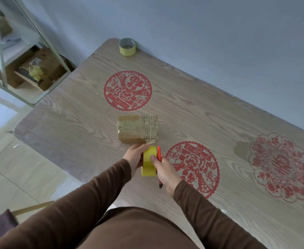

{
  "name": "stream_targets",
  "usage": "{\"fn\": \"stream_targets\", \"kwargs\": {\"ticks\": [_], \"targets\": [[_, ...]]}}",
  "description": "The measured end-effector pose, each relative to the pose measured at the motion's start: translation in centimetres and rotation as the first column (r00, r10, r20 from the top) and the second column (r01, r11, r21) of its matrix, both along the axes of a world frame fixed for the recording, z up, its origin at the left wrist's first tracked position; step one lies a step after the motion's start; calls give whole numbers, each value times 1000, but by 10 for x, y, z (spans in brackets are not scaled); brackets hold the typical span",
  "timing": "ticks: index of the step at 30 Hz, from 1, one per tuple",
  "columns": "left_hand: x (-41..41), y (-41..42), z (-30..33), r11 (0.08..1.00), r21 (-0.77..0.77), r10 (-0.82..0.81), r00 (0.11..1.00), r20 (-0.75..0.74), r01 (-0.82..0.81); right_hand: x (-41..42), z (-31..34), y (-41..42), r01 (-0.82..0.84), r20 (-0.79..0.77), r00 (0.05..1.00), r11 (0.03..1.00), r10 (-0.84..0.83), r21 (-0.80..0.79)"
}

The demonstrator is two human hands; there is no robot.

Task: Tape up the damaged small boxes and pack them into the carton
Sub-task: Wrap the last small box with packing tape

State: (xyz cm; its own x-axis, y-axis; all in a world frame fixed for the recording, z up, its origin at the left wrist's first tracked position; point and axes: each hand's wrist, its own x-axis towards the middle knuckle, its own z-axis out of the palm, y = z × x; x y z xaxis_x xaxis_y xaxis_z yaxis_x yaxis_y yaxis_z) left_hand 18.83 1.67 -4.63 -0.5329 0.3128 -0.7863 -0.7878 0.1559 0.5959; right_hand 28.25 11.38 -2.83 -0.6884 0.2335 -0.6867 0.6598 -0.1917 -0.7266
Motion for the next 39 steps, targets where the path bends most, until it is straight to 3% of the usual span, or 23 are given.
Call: {"fn": "stream_targets", "kwargs": {"ticks": [2, 4, 6, 9, 13, 17, 26, 31, 33, 35, 37, 39], "targets": [[-4, 4, 1, 1000, -26, -8, 1000, -3, 8, 2, 0, 10, -148, 15, 989, 969, 148, 200], [-5, 7, 1, 998, -36, -53, 999, 2, 53, 3, 2, 24, -300, 69, 948, 797, 311, 524], [-5, 8, 0, 998, -29, -61, 998, 11, 61, 2, 7, 38, -341, 129, 923, 617, 361, 709], [-4, 7, -2, 998, -53, -31, 1000, 3, 32, -6, 13, 55, -379, 155, 891, 511, 427, 771], [-6, 6, -9, 994, -104, -42, 997, -68, 34, -16, 13, 66, -504, 319, 770, 221, 552, 835], [-8, 7, -16, 983, -173, -91, 984, -153, 64, -23, 12, 67, -533, 381, 726, 117, 573, 838], [-15, 11, -19, 959, -270, -150, 965, -217, 88, -38, 8, 59, -552, 431, 722, 74, 540, 831], [-18, 9, -21, 934, -348, -191, 932, -308, 76, -34, -3, 76, -618, 498, 737, 158, 458, 770], [-19, 9, -20, 930, -362, -197, 924, -327, 70, -29, -7, 82, -522, 400, 835, 313, 378, 793], [-20, 9, -21, 920, -386, -214, 909, -358, 65, -27, -4, 76, -295, 157, 941, 499, 300, 815], [-20, 10, -22, 914, -401, -235, 892, -387, 67, -35, -1, 64, -172, -47, 926, 530, 375, 830], [-20, 9, -22, 911, -406, -246, 883, -399, 70, -47, -7, 53, -201, -62, 884, 497, 464, 844]]}}
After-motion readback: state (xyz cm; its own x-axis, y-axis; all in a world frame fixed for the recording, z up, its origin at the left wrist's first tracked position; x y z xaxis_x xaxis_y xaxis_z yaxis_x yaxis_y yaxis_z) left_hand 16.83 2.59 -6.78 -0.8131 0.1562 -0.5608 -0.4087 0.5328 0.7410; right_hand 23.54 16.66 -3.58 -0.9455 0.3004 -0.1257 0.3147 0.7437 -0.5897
